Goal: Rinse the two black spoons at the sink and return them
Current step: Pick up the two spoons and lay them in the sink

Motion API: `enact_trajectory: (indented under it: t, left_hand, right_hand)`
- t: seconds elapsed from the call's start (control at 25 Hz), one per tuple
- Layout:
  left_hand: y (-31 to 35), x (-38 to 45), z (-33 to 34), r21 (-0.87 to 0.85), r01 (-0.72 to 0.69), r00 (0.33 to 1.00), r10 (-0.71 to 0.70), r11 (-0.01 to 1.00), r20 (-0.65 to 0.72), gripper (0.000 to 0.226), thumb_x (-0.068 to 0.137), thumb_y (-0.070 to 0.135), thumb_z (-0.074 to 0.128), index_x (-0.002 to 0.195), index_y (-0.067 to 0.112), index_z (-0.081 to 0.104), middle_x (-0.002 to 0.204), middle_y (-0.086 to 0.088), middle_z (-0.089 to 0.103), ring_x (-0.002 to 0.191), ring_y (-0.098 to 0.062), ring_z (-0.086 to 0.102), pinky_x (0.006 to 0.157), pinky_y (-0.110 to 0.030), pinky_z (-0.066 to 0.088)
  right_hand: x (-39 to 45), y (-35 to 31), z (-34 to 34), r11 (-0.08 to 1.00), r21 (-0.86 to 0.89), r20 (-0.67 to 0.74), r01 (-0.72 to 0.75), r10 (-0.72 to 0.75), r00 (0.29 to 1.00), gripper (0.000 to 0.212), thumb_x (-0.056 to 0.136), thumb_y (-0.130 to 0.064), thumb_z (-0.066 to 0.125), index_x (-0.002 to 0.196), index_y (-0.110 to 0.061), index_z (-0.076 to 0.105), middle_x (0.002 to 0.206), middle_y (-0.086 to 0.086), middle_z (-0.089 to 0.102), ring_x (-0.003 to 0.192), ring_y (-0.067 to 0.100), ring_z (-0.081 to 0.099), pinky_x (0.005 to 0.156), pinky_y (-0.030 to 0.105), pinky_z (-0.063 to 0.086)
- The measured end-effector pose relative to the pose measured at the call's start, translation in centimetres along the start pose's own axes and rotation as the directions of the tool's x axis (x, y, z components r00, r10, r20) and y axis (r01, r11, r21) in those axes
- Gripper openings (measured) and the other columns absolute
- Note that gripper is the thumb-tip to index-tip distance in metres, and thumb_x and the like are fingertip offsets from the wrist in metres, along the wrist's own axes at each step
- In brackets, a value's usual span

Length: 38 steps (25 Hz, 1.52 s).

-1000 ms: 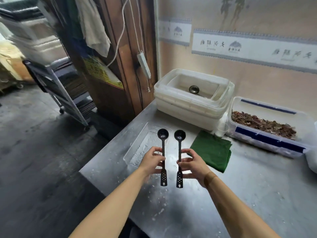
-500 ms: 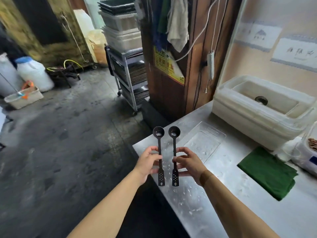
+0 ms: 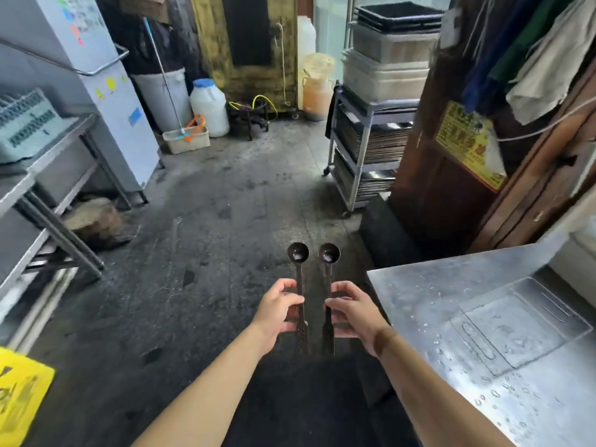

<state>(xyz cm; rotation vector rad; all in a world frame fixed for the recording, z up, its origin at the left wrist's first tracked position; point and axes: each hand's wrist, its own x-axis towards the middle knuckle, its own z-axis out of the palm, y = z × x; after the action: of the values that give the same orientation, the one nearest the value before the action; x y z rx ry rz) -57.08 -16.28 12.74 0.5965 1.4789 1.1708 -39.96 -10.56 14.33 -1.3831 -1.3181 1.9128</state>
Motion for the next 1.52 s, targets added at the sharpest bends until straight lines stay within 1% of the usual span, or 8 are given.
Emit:
enact_trajectory:
  t: [0.28, 0.4, 0.52, 0.68, 0.96, 1.12, 1.36, 1.52]
  left_hand:
    - [-0.7, -5.5, -15.3, -0.116, -0.041, 0.967, 0.011, 0.992, -0.254, 0.022, 0.086, 0.009, 0.057, 0.106, 0.017, 0.061, 0.1, -0.015, 0.067, 0.086, -0.025, 0.064, 0.062, -0.035, 0.057]
    - [-1.8, -8.5, -21.3, -0.166, -0.069, 0.931, 0.003, 0.984, -0.366, 0.02, 0.085, 0.009, 0.057, 0.102, 0.017, 0.062, 0.096, -0.013, 0.066, 0.084, -0.024, 0.063, 0.054, -0.031, 0.055]
    - [-2.9, -11.1, -26.3, -0.222, -0.091, 0.878, -0.027, 0.971, -0.478, 0.018, 0.084, 0.007, 0.058, 0.093, 0.022, 0.064, 0.082, -0.006, 0.066, 0.07, -0.018, 0.063, 0.053, -0.031, 0.054]
    - [-4.4, -14.7, -31.8, -0.271, -0.139, 0.776, -0.066, 0.952, -0.627, 0.021, 0.083, 0.008, 0.059, 0.082, 0.029, 0.065, 0.072, 0.0, 0.066, 0.054, -0.008, 0.061, 0.048, -0.026, 0.051]
    - [-5.7, -19.5, -40.6, -0.335, -0.239, 0.554, -0.156, 0.911, -0.818, 0.019, 0.081, 0.012, 0.062, 0.089, 0.03, 0.064, 0.086, -0.005, 0.066, 0.071, -0.016, 0.063, 0.049, -0.024, 0.05]
    - [-5.2, -21.0, -44.9, -0.355, -0.309, 0.447, -0.194, 0.882, -0.873, 0.019, 0.082, 0.011, 0.062, 0.086, 0.03, 0.065, 0.083, -0.003, 0.071, 0.067, -0.014, 0.066, 0.052, -0.026, 0.052]
    - [-4.5, -22.7, -49.4, -0.366, -0.421, 0.232, -0.291, 0.83, -0.928, 0.022, 0.084, 0.009, 0.061, 0.099, 0.024, 0.065, 0.084, -0.006, 0.073, 0.074, -0.018, 0.068, 0.062, -0.033, 0.057]
    - [-5.0, -24.5, -51.2, -0.369, -0.488, 0.097, -0.371, 0.791, -0.923, 0.023, 0.085, 0.008, 0.061, 0.099, 0.026, 0.067, 0.08, -0.005, 0.071, 0.072, -0.02, 0.067, 0.061, -0.033, 0.057]
  right_hand:
    - [1.3, -0.6, 15.7, 0.984, -0.169, 0.207, 0.053, -0.017, 0.978, 0.019, 0.093, -0.011, 0.058, 0.11, -0.02, 0.059, 0.096, 0.011, 0.066, 0.081, 0.027, 0.061, 0.083, 0.055, 0.059]
    - [1.5, -0.4, 22.4, 0.969, -0.234, 0.31, 0.076, 0.0, 0.951, 0.025, 0.094, -0.009, 0.058, 0.115, -0.021, 0.057, 0.098, 0.011, 0.068, 0.078, 0.026, 0.064, 0.076, 0.048, 0.06]
    - [1.3, 0.0, 28.3, 0.958, -0.275, 0.4, 0.082, 0.036, 0.916, 0.025, 0.093, -0.007, 0.058, 0.112, -0.024, 0.057, 0.091, 0.007, 0.067, 0.063, 0.017, 0.064, 0.065, 0.038, 0.06]
    - [1.2, 0.9, 36.3, 0.93, -0.353, 0.529, 0.105, 0.106, 0.842, 0.025, 0.09, -0.007, 0.057, 0.108, -0.024, 0.058, 0.084, 0.004, 0.064, 0.058, 0.016, 0.061, 0.059, 0.029, 0.055]
    - [2.2, 1.6, 49.5, 0.891, -0.426, 0.717, 0.155, 0.228, 0.658, 0.023, 0.09, -0.006, 0.058, 0.095, -0.028, 0.062, 0.071, -0.001, 0.065, 0.053, 0.014, 0.059, 0.055, 0.029, 0.056]
    - [3.1, 1.3, 56.7, 0.86, -0.461, 0.787, 0.218, 0.283, 0.548, 0.022, 0.089, -0.005, 0.056, 0.096, -0.026, 0.06, 0.059, -0.007, 0.065, 0.045, 0.009, 0.056, 0.054, 0.027, 0.055]
    - [3.2, 0.6, 65.6, 0.81, -0.5, 0.847, 0.305, 0.385, 0.367, 0.019, 0.087, -0.007, 0.057, 0.092, -0.025, 0.06, 0.067, 0.0, 0.064, 0.049, 0.014, 0.058, 0.051, 0.025, 0.053]
    - [2.1, 0.8, 70.0, 0.766, -0.531, 0.847, 0.363, 0.467, 0.254, 0.022, 0.086, -0.007, 0.056, 0.086, -0.029, 0.057, 0.057, -0.004, 0.064, 0.043, 0.012, 0.058, 0.045, 0.021, 0.049]
